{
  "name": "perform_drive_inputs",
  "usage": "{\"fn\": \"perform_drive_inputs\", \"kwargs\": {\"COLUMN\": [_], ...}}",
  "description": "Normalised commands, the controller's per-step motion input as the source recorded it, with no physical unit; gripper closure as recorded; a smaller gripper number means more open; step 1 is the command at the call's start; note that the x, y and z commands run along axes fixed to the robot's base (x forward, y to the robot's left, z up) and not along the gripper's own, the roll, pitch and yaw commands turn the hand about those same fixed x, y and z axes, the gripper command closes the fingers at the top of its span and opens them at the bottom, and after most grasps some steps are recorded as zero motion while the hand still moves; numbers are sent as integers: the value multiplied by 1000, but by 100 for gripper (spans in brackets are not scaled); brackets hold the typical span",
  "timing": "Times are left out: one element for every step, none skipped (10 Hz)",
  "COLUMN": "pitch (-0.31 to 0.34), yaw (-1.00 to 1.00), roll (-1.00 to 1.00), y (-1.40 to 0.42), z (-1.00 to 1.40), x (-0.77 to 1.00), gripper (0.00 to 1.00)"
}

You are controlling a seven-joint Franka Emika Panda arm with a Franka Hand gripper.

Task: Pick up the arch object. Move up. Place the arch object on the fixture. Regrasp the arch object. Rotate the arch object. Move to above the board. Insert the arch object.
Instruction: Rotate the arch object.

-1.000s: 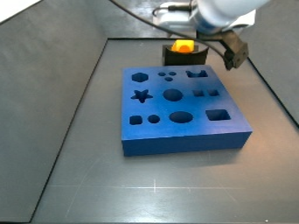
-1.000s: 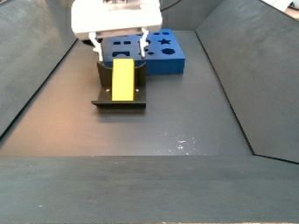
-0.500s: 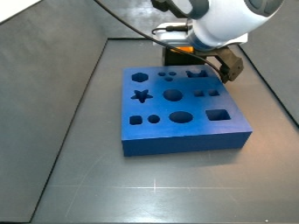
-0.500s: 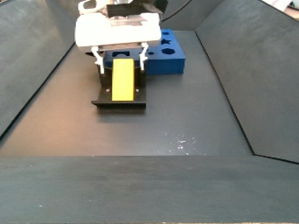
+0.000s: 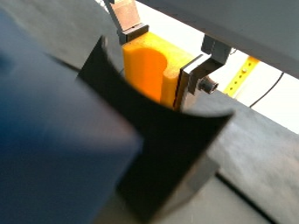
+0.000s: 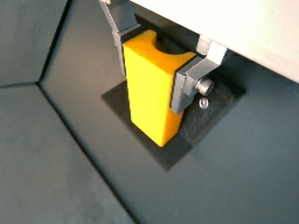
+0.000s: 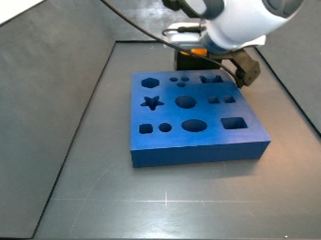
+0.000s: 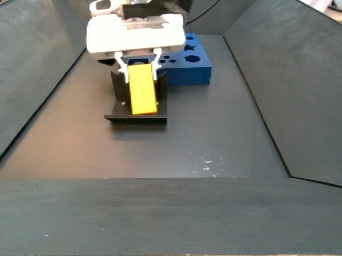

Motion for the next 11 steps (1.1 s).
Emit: {"fn": "perform_drive_inputs", "kwargs": {"pitch": [-48, -53, -59, -62, -64, -62, -56, -49, -42, -32, -25], "yaw": [9, 10, 8, 3, -3, -9, -19, -30, -41, -47, -50], "roll": [-57, -61, -68, -71, -75, -79, -84, -88, -92, -95, -97], "y": [107, 102, 92, 87, 79, 72, 66, 59, 52, 46, 42], "z": [963, 957, 936, 919, 901, 880, 850, 824, 794, 767, 750], "x": [-1000, -1000, -1000, -1000, -1000, -1000, -1000, -1000, -1000, -1000, -1000], "gripper": [100, 100, 100, 100, 100, 100, 100, 100, 100, 100, 100]}}
